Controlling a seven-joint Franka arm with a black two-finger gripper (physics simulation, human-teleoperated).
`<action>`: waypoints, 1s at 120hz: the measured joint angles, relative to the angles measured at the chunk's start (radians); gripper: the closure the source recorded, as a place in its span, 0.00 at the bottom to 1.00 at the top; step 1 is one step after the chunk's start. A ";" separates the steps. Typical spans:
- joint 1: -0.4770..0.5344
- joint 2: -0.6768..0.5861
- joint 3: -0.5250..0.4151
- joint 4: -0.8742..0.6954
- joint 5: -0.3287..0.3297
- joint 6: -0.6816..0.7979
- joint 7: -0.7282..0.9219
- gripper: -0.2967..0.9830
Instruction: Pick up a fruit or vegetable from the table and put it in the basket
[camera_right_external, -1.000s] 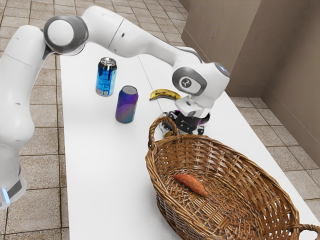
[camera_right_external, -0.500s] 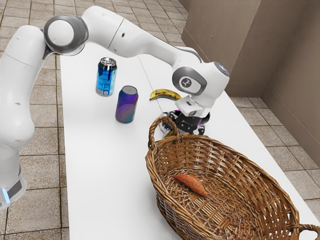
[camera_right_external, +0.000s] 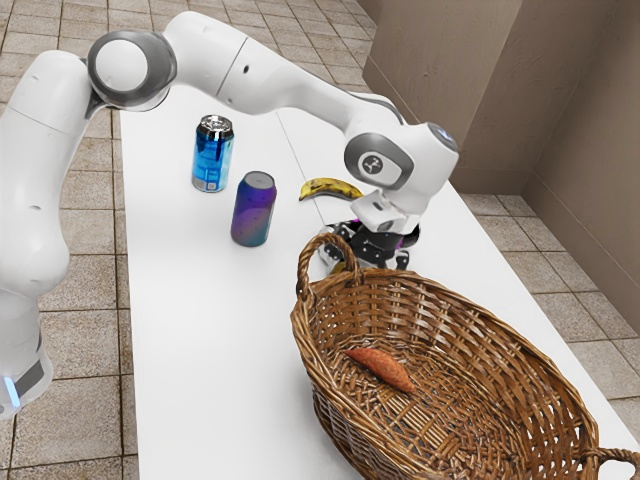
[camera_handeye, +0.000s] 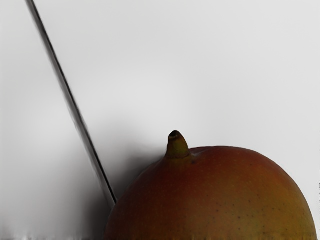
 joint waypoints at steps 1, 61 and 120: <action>0.000 0.000 0.000 0.001 0.000 0.000 -0.001 0.22; 0.009 0.013 -0.010 0.017 -0.001 -0.002 -0.024 0.59; 0.254 0.103 -0.368 0.148 0.005 -0.133 -0.033 0.59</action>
